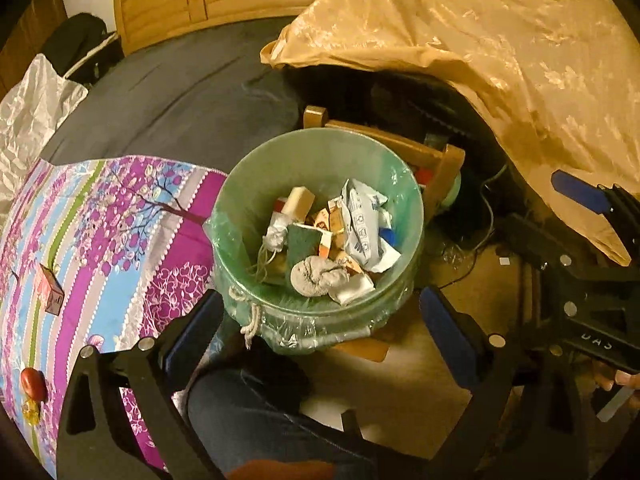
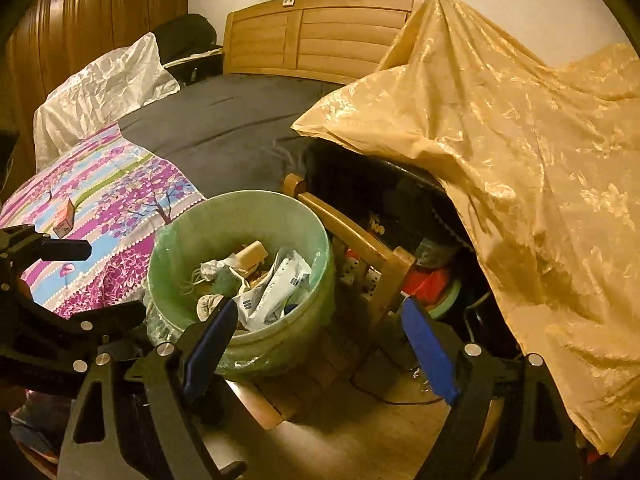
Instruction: Collect trash
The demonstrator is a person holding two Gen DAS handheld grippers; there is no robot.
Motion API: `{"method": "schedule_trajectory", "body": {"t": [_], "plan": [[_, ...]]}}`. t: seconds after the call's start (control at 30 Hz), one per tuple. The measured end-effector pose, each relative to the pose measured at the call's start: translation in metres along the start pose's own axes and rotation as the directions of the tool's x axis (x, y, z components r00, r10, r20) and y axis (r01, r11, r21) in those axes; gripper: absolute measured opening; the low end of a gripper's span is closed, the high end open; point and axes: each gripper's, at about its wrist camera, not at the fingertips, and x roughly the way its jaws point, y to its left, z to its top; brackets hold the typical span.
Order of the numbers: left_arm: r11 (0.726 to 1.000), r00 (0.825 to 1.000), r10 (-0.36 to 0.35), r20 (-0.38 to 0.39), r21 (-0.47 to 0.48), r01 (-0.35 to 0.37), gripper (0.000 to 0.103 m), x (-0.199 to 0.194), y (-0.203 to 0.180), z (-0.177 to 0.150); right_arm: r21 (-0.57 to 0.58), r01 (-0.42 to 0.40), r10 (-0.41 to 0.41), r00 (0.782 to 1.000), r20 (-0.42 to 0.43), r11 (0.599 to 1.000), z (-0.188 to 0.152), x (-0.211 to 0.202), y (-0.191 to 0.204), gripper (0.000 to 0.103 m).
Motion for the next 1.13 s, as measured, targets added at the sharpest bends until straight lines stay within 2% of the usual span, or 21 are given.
{"method": "schedule_trajectory", "body": {"t": [0.4, 0.5, 0.63, 0.73, 0.83, 0.9, 0.97, 1.13], "plan": [[0.998, 0.999, -0.030, -0.032, -0.056, 0.029, 0.095, 0.001, 0.024, 0.004, -0.026, 0.035, -0.036, 0.999, -0.031, 0.999, 0.018, 0.006, 0.005, 0.084], [0.998, 0.999, -0.041, -0.003, -0.055, 0.041, 0.095, -0.001, 0.026, 0.004, -0.028, 0.032, -0.033, 0.999, -0.037, 0.999, 0.020, 0.009, 0.008, 0.084], [0.999, 0.996, -0.016, 0.087, -0.040, 0.019, 0.095, -0.012, 0.026, 0.003, -0.030, 0.025, -0.026, 0.999, -0.041, 0.999, 0.021, 0.011, 0.012, 0.084], [0.998, 0.995, -0.024, 0.096, -0.059, 0.030, 0.095, -0.013, 0.029, 0.005, -0.024, 0.023, -0.024, 0.999, -0.042, 0.999, 0.021, 0.012, 0.012, 0.084], [0.999, 0.994, 0.004, 0.110, -0.053, 0.001, 0.095, -0.016, 0.027, 0.004, -0.022, 0.034, -0.035, 0.999, -0.040, 0.999, 0.022, 0.012, 0.012, 0.084], [0.998, 0.995, 0.024, 0.093, -0.060, -0.019, 0.094, -0.015, 0.027, 0.003, -0.018, 0.038, -0.039, 0.998, -0.043, 0.999, 0.022, 0.011, 0.010, 0.085], [0.997, 0.996, 0.004, 0.088, -0.075, 0.002, 0.095, -0.016, 0.030, 0.001, -0.019, 0.043, -0.044, 0.998, -0.045, 0.999, 0.021, 0.011, 0.010, 0.085], [0.994, 0.996, 0.042, 0.080, -0.102, -0.034, 0.095, -0.016, 0.038, -0.004, -0.021, 0.046, -0.047, 0.998, -0.049, 0.999, 0.018, 0.011, 0.013, 0.088]]}}
